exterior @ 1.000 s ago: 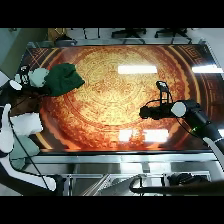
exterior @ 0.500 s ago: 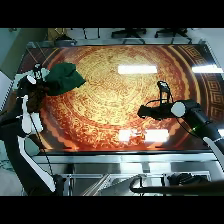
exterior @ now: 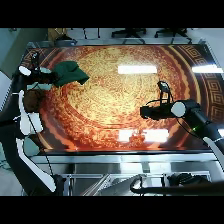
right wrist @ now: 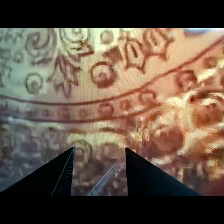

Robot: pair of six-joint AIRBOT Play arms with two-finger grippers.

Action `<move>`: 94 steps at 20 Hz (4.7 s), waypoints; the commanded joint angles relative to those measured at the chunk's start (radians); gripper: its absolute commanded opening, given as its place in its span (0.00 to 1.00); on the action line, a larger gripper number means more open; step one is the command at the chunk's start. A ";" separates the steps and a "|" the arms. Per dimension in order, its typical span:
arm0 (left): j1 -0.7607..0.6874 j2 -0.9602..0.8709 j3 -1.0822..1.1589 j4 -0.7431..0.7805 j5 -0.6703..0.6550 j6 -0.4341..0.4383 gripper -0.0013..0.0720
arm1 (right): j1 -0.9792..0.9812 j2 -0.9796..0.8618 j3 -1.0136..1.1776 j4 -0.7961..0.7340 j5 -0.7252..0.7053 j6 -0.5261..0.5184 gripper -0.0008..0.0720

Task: Fold the shirts.

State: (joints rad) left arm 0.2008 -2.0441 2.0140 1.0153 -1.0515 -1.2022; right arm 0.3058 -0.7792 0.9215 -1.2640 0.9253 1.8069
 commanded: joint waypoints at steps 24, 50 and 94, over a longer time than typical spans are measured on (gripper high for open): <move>-0.373 0.747 -0.841 -0.103 -0.152 -0.104 0.86 | -0.343 -0.023 0.042 0.140 0.215 -0.341 0.71; -0.299 0.275 -0.773 -0.327 0.066 0.011 0.04 | -0.278 -0.537 0.076 0.946 0.145 -0.933 0.05; -0.179 0.259 -0.049 -0.099 -0.273 -0.173 0.77 | -0.514 -0.418 0.213 0.740 -0.064 -1.050 0.58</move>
State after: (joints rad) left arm -0.0242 -1.7863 1.9293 0.9165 -1.1255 -1.2846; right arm -0.1535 -1.1767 1.1252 -0.5068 0.8719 0.7578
